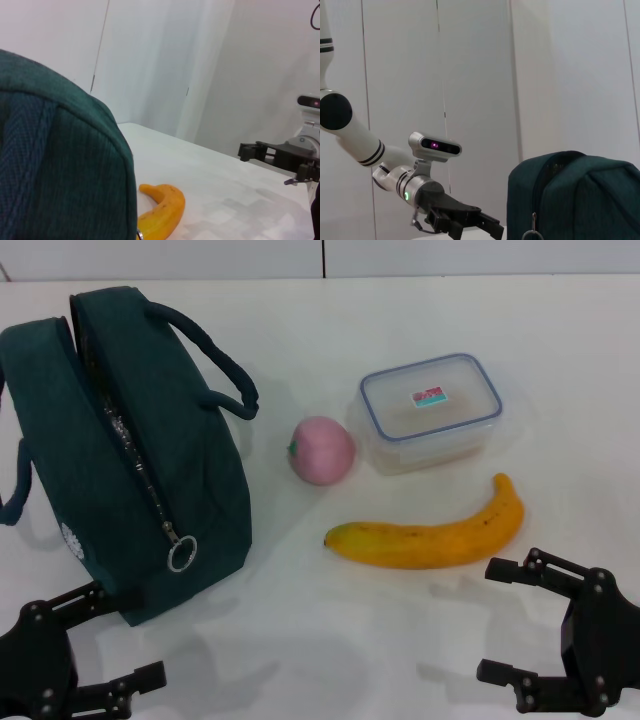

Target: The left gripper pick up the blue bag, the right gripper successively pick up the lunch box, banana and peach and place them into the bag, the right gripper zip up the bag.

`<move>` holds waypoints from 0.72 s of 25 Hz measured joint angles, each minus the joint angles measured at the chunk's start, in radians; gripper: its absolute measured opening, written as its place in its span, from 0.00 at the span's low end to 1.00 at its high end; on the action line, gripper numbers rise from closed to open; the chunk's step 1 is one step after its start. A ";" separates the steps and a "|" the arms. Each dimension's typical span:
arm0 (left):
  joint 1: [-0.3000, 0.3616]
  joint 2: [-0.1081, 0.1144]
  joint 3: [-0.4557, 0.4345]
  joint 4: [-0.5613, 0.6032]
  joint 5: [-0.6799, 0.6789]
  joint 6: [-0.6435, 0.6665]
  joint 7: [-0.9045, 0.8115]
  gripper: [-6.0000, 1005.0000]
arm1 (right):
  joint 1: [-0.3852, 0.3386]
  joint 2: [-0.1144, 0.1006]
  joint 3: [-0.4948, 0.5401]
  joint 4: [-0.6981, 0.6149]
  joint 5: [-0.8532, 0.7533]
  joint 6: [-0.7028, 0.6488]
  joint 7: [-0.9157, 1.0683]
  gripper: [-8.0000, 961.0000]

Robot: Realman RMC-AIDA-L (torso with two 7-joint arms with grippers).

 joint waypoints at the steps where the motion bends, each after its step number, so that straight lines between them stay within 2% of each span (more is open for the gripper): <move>1: 0.001 0.000 0.000 0.000 0.000 0.000 0.000 0.87 | 0.000 0.000 0.000 0.000 0.000 0.000 0.000 0.90; 10: 0.000 0.001 -0.015 0.000 -0.010 0.007 -0.042 0.87 | 0.000 0.000 0.004 0.000 0.000 -0.004 0.002 0.90; 18: -0.049 0.019 -0.220 0.041 -0.020 0.120 -0.407 0.87 | 0.000 0.000 0.006 0.000 0.000 -0.005 0.003 0.90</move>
